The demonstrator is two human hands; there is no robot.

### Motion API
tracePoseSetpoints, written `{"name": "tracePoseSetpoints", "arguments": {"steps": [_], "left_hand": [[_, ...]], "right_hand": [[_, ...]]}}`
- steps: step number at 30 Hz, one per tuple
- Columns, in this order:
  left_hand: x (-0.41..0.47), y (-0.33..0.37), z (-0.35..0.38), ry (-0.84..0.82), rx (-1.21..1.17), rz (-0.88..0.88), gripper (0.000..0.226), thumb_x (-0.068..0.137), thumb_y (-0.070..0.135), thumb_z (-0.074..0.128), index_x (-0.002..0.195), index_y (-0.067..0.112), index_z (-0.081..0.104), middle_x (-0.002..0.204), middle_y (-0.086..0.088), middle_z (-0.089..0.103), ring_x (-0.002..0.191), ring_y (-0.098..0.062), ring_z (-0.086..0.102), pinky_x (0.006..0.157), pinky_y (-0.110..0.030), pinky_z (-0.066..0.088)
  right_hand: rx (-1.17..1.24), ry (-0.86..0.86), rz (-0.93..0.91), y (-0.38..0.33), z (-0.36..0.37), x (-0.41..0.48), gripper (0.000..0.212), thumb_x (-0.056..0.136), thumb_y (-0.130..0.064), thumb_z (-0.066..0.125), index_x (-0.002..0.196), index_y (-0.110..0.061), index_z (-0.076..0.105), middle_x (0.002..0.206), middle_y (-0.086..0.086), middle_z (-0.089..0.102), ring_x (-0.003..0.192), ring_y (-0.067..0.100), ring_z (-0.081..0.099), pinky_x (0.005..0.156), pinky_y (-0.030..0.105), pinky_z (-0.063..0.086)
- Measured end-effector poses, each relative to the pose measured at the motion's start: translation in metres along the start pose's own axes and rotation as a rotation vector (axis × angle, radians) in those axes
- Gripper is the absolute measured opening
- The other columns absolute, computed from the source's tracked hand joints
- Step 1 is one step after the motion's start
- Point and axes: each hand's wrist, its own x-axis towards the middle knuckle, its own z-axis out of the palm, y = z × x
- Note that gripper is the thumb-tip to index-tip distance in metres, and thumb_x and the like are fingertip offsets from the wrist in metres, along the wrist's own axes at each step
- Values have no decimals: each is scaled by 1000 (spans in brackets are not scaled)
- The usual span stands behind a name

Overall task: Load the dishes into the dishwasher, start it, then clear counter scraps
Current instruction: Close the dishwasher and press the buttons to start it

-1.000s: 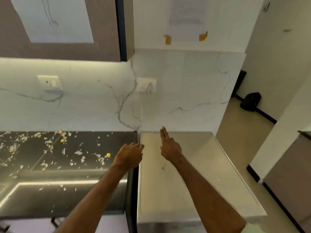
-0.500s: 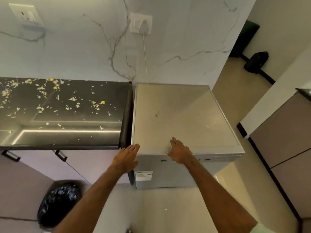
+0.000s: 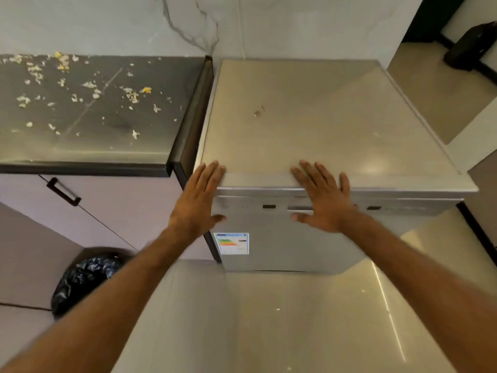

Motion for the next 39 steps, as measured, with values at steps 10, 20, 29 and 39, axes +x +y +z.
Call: {"name": "tracePoseSetpoints", "arguments": {"steps": [10,20,29,39], "left_hand": [[-3,-9,17,121,-21,59,120,63,37,92,155,12,20,161,-7,22,149,-30,14,116,-57,30],[-2,-13,23,218,-26,93,102,72,32,86,152,9,27,157,-10,30,146,-31,22,116,-48,27],[-2,-10,28,278,-5,97,97,73,32,86,150,7,32,154,-11,35,144,-32,27,113,-49,32],[-1,-4,20,181,3,45,124,52,32,97,151,7,27,154,-12,30,143,-33,22,113,-54,31]], "right_hand": [[68,163,-145,2,-14,49,82,72,-85,45,133,-32,34,148,0,29,140,24,27,115,49,21],[69,264,-52,-5,-16,55,34,97,-57,37,127,-40,42,143,-8,36,129,20,35,107,44,21],[60,319,-86,0,-10,58,36,97,-59,37,125,-37,42,142,-8,37,132,21,35,104,47,25],[99,321,-97,-2,-12,56,37,97,-58,40,126,-36,44,144,-8,38,136,19,33,106,44,23]]}}
